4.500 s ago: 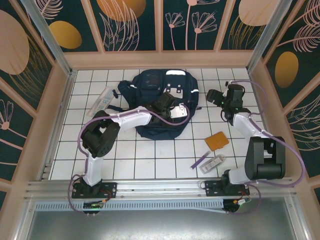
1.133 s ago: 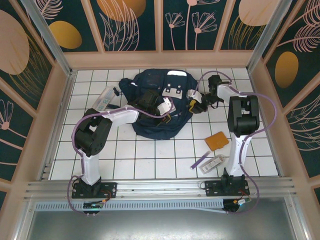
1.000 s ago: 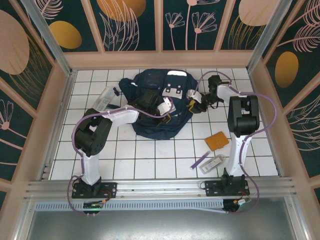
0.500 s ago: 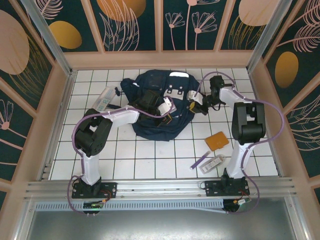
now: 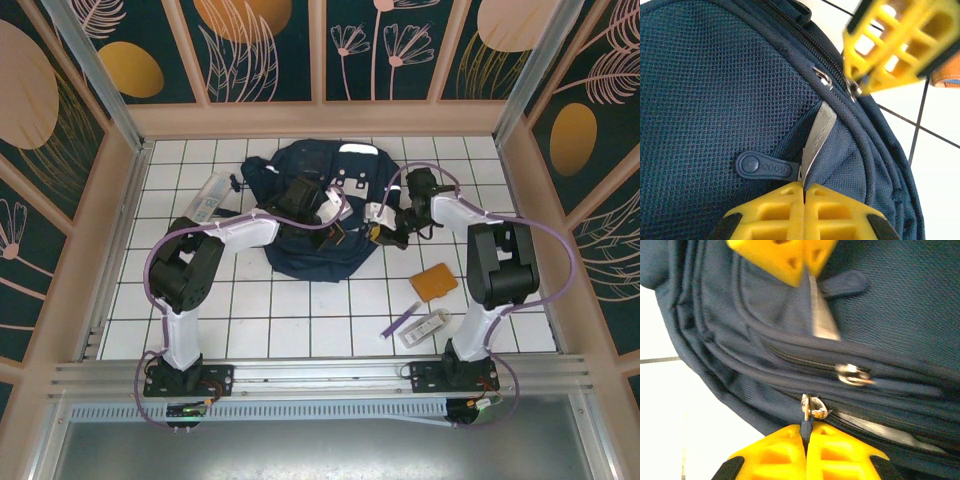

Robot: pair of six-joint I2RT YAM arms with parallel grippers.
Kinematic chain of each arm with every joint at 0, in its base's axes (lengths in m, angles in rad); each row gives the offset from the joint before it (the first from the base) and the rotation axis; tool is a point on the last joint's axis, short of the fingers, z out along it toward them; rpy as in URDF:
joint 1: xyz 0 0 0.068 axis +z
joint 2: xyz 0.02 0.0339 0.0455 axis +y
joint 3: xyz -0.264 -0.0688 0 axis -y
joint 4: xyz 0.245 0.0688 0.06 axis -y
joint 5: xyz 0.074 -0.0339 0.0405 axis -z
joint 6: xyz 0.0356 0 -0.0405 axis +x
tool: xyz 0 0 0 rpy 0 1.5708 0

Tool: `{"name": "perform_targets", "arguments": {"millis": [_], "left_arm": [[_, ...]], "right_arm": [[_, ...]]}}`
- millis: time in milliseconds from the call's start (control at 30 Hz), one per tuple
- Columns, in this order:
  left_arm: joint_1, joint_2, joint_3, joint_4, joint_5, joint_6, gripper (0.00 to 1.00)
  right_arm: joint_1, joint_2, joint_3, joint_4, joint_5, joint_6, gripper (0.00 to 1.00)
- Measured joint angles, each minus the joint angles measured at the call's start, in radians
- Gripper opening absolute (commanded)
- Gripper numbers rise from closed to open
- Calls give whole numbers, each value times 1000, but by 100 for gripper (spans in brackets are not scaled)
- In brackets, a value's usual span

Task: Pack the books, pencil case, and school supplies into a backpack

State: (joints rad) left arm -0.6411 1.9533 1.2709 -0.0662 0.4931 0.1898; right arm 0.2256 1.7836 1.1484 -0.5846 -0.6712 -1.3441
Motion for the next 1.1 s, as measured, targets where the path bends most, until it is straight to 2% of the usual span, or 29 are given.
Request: {"name": "perform_targets", "arguments": {"millis": [167, 300, 433, 500, 633, 733, 833, 933, 1033, 1067, 1100], "left_arm": [[1, 8, 0, 24, 4, -85, 0], [3, 10, 0, 40, 16, -145, 0], [10, 11, 0, 40, 20, -177, 0], [11, 11, 0, 42, 23, -190, 0], [10, 9, 0, 95, 31, -222, 0], [6, 6, 0, 154, 30, -245, 4], [10, -21, -8, 182, 26, -267, 9], [15, -72, -26, 189, 22, -289, 18], [19, -128, -27, 183, 23, -315, 25], [20, -147, -27, 176, 25, -325, 27], [21, -166, -27, 170, 32, -335, 28]], "right_arm": [[66, -39, -74, 26, -9, 30, 2], [128, -55, -107, 58, -17, 71, 9], [180, -96, -181, 166, -39, 151, 17], [207, -134, -236, 239, -69, 211, 27], [262, -213, -324, 365, -140, 293, 29], [297, -304, -384, 418, -211, 324, 31], [291, -414, -442, 452, -223, 331, 32], [238, -534, -507, 503, -207, 336, 35], [139, -647, -598, 656, -150, 418, 43], [113, -680, -630, 728, -106, 465, 48], [102, -702, -657, 806, -52, 527, 49]]}}
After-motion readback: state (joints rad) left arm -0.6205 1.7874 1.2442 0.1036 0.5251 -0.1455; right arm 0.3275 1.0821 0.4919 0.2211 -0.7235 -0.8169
